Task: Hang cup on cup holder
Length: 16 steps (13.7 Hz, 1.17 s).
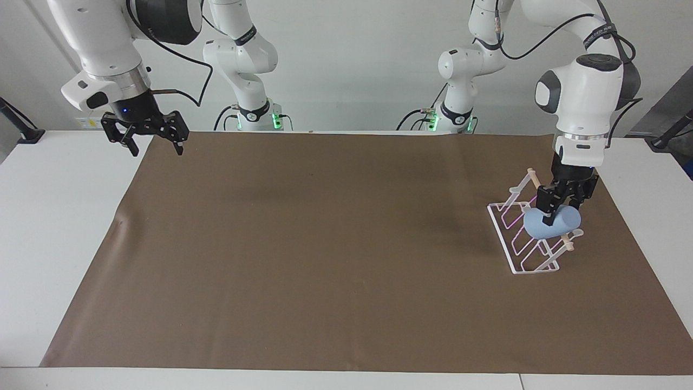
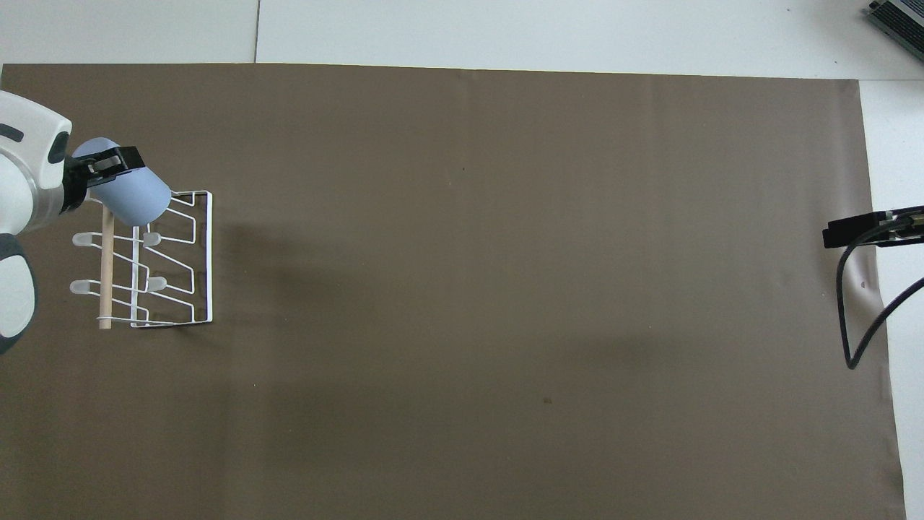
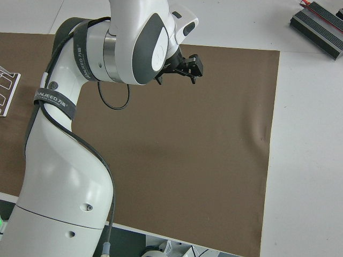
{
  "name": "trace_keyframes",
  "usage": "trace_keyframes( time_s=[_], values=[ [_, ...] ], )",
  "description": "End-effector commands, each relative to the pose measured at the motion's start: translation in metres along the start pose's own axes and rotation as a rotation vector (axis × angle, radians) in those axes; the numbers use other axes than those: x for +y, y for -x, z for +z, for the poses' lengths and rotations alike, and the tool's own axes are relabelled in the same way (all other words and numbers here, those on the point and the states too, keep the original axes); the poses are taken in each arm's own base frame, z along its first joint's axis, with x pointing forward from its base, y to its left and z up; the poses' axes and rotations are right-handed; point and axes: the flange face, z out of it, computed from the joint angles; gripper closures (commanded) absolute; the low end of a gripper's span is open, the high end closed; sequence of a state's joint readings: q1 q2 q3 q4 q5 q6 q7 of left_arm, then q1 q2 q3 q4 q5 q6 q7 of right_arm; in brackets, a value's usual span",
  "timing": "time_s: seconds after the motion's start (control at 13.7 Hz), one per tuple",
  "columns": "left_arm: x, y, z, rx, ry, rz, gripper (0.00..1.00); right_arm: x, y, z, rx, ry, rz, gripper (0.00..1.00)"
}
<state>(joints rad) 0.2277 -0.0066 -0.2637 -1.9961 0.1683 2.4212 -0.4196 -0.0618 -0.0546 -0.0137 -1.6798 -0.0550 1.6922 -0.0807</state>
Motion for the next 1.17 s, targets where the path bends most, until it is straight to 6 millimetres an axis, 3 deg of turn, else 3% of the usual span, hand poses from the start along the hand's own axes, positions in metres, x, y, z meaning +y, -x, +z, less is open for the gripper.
trace_keyframes(
  time_s=[0.0, 0.37, 0.58, 0.8, 0.88, 1.02, 1.1],
  values=[
    [0.002, 0.007, 0.008, 0.022, -0.007, 0.006, 1.00, -0.009, 0.006, -0.004, 0.006, -0.034, 0.104, 0.00],
    [0.001, 0.019, 0.017, 0.016, -0.006, 0.003, 1.00, -0.015, 0.012, -0.011, -0.033, -0.042, 0.093, 0.00],
    [0.001, 0.028, 0.027, 0.017, 0.002, 0.006, 1.00, -0.012, 0.016, -0.031, -0.042, -0.073, 0.106, 0.00],
    [-0.001, 0.036, 0.036, 0.019, 0.007, 0.009, 1.00, -0.012, 0.018, -0.031, -0.056, -0.071, 0.105, 0.00],
    [0.000, 0.039, 0.039, 0.013, 0.006, 0.013, 0.86, -0.014, 0.019, -0.032, -0.065, -0.069, 0.099, 0.00],
    [0.000, 0.040, 0.041, 0.007, 0.005, 0.025, 0.03, -0.017, 0.022, -0.037, -0.077, -0.069, 0.091, 0.00],
    [0.002, 0.040, 0.040, 0.002, 0.004, 0.029, 0.00, -0.018, 0.022, -0.035, -0.078, -0.068, 0.083, 0.00]
  ],
)
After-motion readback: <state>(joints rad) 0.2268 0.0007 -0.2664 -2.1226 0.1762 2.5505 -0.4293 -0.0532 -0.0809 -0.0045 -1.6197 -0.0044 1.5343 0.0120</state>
